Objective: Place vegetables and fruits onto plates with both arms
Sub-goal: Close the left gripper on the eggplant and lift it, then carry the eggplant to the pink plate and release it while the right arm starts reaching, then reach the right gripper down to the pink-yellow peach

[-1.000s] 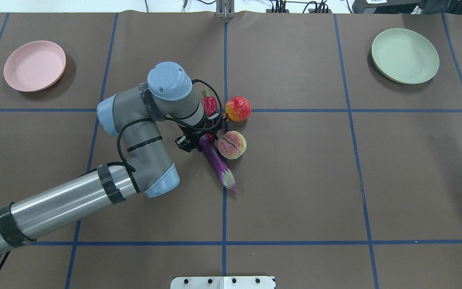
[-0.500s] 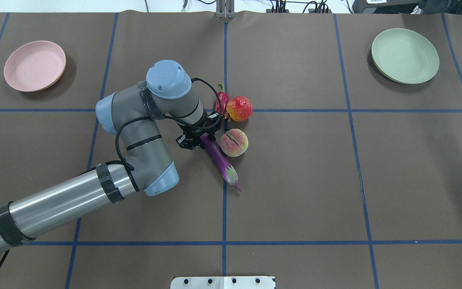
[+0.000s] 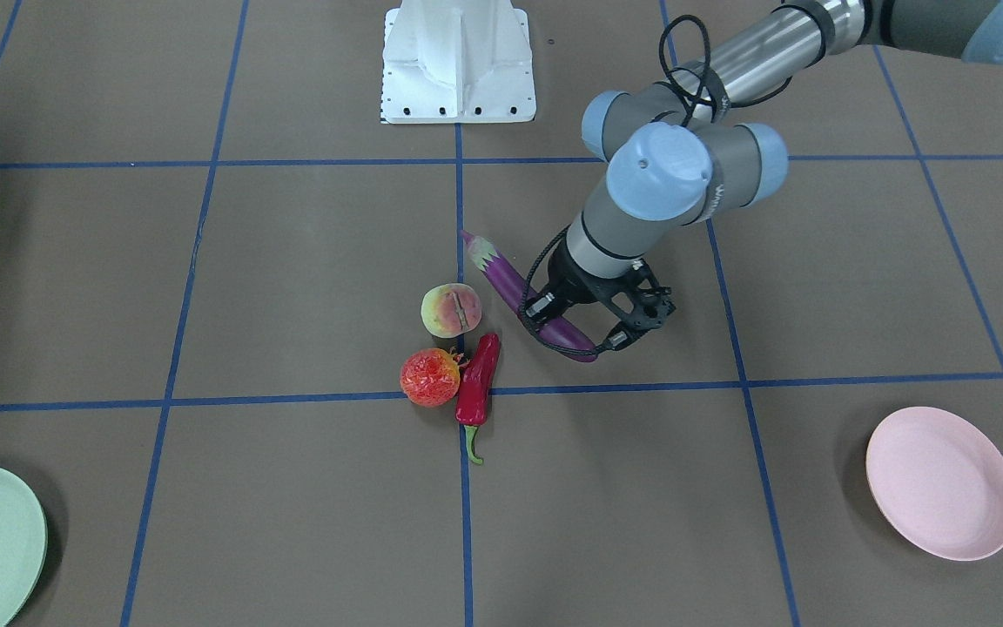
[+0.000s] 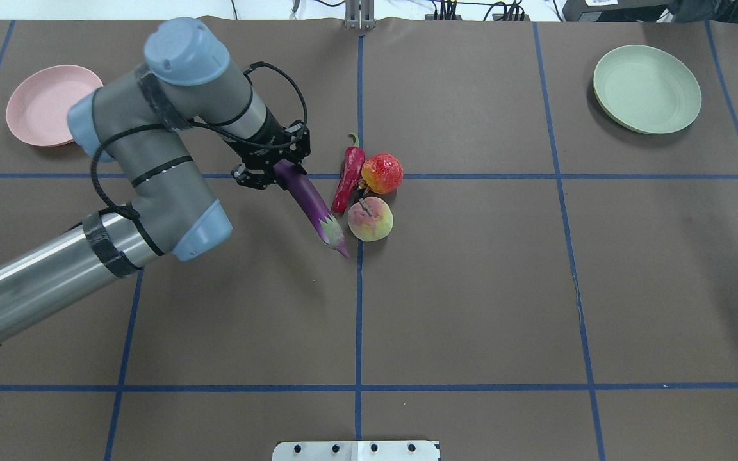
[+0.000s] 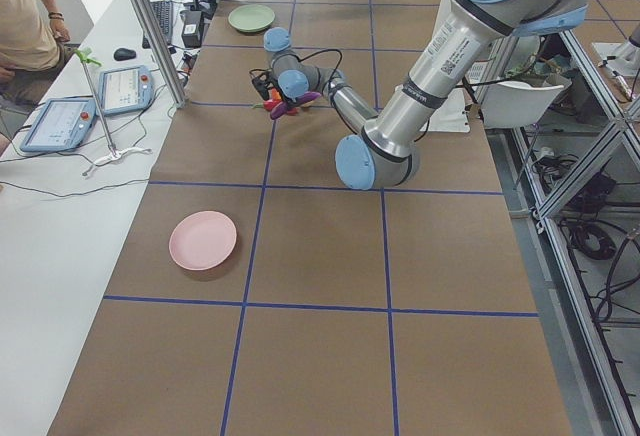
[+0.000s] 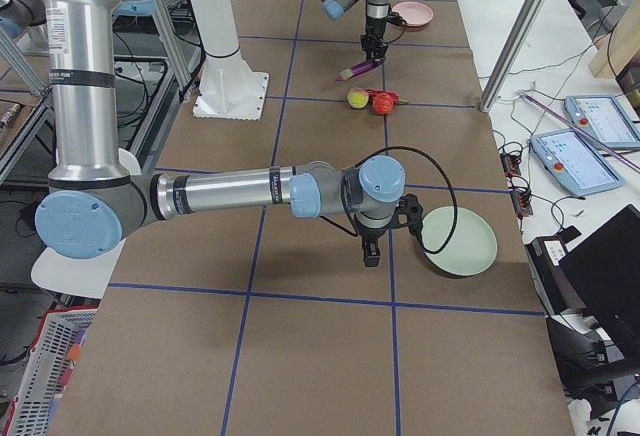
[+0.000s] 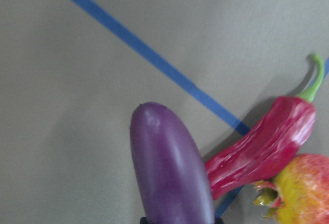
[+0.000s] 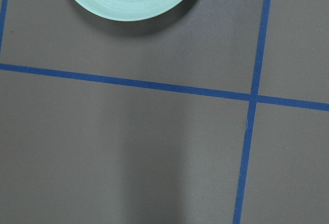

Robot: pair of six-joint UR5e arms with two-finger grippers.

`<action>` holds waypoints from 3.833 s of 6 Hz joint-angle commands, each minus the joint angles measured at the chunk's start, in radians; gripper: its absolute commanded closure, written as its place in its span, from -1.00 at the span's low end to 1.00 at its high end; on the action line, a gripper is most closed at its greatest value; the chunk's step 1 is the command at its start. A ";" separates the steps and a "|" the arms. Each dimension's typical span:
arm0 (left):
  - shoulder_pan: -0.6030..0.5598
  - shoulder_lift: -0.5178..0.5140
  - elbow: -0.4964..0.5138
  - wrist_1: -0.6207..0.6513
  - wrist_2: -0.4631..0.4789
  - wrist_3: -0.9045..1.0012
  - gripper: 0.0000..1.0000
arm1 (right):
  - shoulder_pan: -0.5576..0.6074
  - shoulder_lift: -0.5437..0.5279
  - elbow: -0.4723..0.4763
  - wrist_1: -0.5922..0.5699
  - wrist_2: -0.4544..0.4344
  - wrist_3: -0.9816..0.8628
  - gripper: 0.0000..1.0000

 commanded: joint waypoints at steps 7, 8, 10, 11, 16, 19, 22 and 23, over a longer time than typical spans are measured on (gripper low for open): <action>-0.477 0.004 0.613 -0.010 -0.021 1.024 1.00 | -0.066 0.070 0.013 0.006 0.007 0.098 -1.00; -0.479 -0.025 0.664 -0.017 -0.021 1.018 0.90 | -0.115 0.085 0.016 0.070 0.005 0.219 -1.00; -0.479 -0.048 0.744 -0.089 -0.020 1.018 -0.92 | -0.281 0.149 0.015 0.240 -0.018 0.582 -1.00; -0.480 -0.053 0.745 -0.089 -0.021 1.016 -1.00 | -0.352 0.214 0.018 0.251 -0.045 0.752 -1.00; -0.480 -0.059 0.628 -0.085 -0.038 0.955 -1.00 | -0.777 0.504 0.075 0.249 -0.361 1.414 -1.00; -0.432 -0.013 0.435 -0.085 -0.125 0.732 -1.00 | -0.891 0.619 0.007 0.175 -0.527 1.748 -0.99; -0.388 -0.005 0.358 -0.089 -0.123 0.599 -1.00 | -0.946 0.747 -0.131 0.146 -0.621 1.938 -0.98; -0.387 -0.004 0.347 -0.089 -0.123 0.597 -1.00 | -0.962 0.806 -0.211 0.144 -0.635 1.960 -0.98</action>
